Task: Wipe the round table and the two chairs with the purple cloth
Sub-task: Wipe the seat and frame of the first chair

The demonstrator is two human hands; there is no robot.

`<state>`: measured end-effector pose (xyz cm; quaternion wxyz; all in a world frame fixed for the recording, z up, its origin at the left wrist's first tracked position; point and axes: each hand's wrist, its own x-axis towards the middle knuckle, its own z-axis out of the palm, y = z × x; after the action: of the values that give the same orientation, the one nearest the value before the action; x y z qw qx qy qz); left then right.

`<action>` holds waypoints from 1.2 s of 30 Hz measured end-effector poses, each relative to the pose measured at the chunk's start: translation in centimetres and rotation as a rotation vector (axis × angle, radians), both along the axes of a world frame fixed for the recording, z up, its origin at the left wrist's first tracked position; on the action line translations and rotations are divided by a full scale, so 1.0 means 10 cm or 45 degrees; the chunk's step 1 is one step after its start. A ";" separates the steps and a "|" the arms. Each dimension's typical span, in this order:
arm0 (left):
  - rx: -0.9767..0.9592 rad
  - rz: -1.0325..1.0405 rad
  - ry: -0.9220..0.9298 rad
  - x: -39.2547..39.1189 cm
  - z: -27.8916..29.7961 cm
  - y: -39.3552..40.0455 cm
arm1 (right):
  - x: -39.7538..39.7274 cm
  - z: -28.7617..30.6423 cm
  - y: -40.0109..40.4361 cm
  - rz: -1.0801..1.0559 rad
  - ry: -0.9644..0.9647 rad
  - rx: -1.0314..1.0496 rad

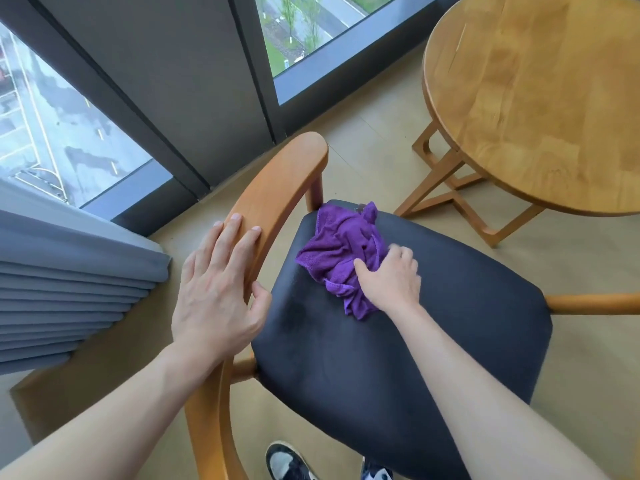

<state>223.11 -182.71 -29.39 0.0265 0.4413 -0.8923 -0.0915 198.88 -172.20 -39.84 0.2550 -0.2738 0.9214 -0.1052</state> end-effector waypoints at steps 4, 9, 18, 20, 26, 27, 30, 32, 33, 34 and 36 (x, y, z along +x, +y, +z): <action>-0.006 -0.001 0.010 0.01 -0.01 0.01 | 0.26 -0.12 0.08 -0.002 -0.360 -0.124; -0.005 -0.004 -0.006 0.00 0.00 0.01 | 0.09 -0.09 0.34 0.220 -0.715 0.136; -0.288 -0.562 -0.161 -0.18 0.03 0.19 | -0.51 0.37 0.25 0.056 -0.533 -0.224; -0.134 -0.589 -0.182 -0.32 -0.06 0.35 | -0.46 0.56 0.11 0.101 -0.546 -0.343; 0.548 0.010 -0.222 -0.67 -0.63 0.73 | -0.45 1.25 -0.05 0.114 -0.648 -0.776; 0.549 0.059 -0.205 -0.70 -0.74 0.76 | -0.48 1.38 -0.05 0.132 -0.605 -0.853; 0.542 0.142 -0.233 -0.79 -1.01 0.83 | -0.54 1.70 -0.05 0.148 -0.443 -1.102; 0.485 0.193 -0.237 -0.84 -1.14 0.84 | -0.45 1.71 -0.14 0.154 -0.481 -1.234; 0.451 0.209 -0.219 -0.86 -1.18 0.84 | -0.38 1.62 -0.21 0.201 -0.512 -1.212; 0.419 0.214 -0.189 -0.87 -1.21 0.84 | -0.31 1.49 -0.28 0.271 -0.534 -1.118; 0.356 0.183 -0.146 -0.85 -1.27 0.79 | -0.21 1.11 -0.35 0.461 -0.555 -0.713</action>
<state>214.63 -174.83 -42.12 -0.0796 0.5079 -0.8370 -0.1874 196.77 -175.73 -28.77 0.3744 -0.4621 0.7181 -0.3614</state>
